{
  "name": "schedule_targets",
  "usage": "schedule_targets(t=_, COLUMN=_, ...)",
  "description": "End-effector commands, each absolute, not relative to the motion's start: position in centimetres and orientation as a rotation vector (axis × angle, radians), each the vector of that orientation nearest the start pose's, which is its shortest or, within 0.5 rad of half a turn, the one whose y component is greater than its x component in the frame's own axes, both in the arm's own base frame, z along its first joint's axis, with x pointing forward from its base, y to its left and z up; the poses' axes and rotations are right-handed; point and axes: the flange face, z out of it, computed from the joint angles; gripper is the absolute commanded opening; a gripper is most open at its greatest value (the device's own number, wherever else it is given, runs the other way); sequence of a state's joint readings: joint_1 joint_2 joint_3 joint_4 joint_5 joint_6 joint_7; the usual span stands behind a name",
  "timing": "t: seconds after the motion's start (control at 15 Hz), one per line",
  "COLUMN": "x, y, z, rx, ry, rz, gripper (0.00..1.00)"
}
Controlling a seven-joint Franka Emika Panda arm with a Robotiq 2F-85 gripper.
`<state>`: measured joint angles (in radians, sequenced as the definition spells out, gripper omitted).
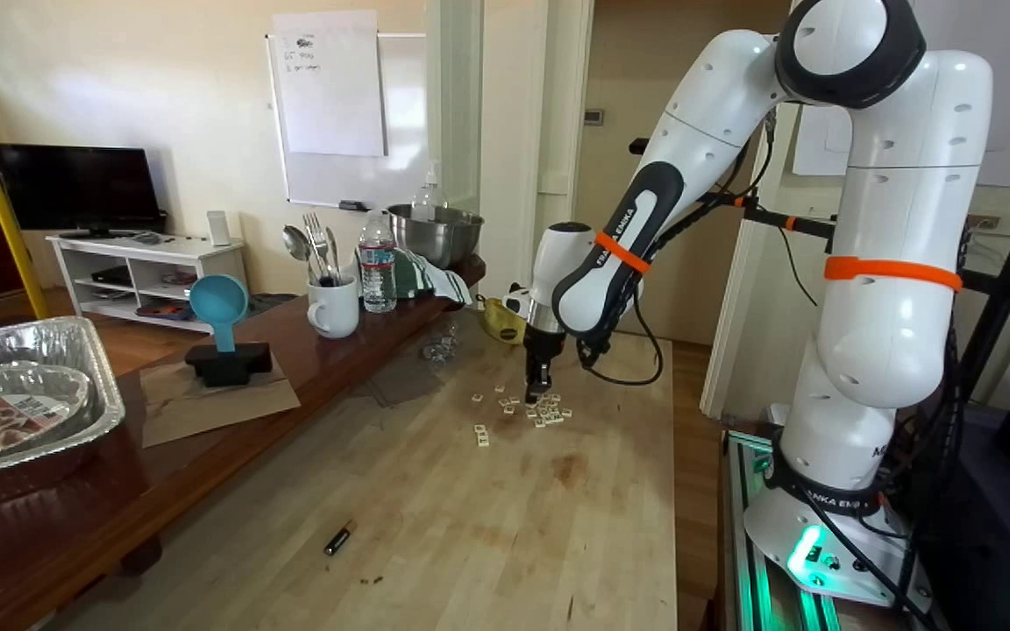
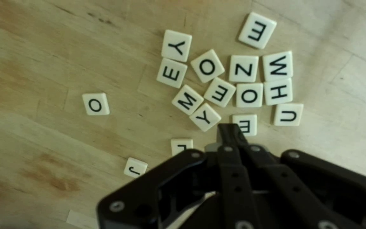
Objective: Arrange four letter blocks in one line
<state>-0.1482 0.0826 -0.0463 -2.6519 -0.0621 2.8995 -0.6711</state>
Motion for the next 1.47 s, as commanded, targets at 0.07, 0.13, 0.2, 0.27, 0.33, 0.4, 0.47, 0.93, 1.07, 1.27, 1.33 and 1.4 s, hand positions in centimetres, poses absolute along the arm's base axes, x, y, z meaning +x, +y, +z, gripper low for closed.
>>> schedule_targets(t=0.07, x=42.9, y=-8.1, z=22.1, rx=-3.089, ry=-0.889, rz=-0.194, gripper=0.00)
schedule_targets(t=0.13, x=42.9, y=-8.1, z=21.9, rx=-3.088, ry=-0.893, rz=-0.190, gripper=0.00)
schedule_targets(t=0.2, x=42.9, y=-8.1, z=21.8, rx=-3.086, ry=-0.896, rz=-0.190, gripper=0.00)
schedule_targets(t=0.27, x=42.9, y=-8.1, z=21.6, rx=-3.083, ry=-0.899, rz=-0.192, gripper=0.00)
schedule_targets(t=0.33, x=42.9, y=-8.1, z=21.5, rx=-3.084, ry=-0.898, rz=-0.193, gripper=0.00)
schedule_targets(t=0.4, x=43.0, y=-8.0, z=21.4, rx=-3.082, ry=-0.899, rz=-0.193, gripper=0.00)
schedule_targets(t=0.47, x=43.1, y=-7.9, z=21.3, rx=-3.081, ry=-0.901, rz=-0.192, gripper=0.00)
schedule_targets(t=0.93, x=44.3, y=-6.8, z=20.8, rx=-3.068, ry=-0.946, rz=-0.179, gripper=0.00)
schedule_targets(t=1.07, x=44.6, y=-6.6, z=20.5, rx=-3.067, ry=-0.945, rz=-0.181, gripper=0.00)
schedule_targets(t=1.27, x=45.2, y=-6.1, z=20.3, rx=-3.061, ry=-0.955, rz=-0.186, gripper=0.00)
schedule_targets(t=1.33, x=45.4, y=-5.9, z=20.3, rx=-3.059, ry=-0.957, rz=-0.190, gripper=0.00)
schedule_targets(t=1.4, x=45.6, y=-5.8, z=20.3, rx=-3.057, ry=-0.960, rz=-0.194, gripper=0.00)
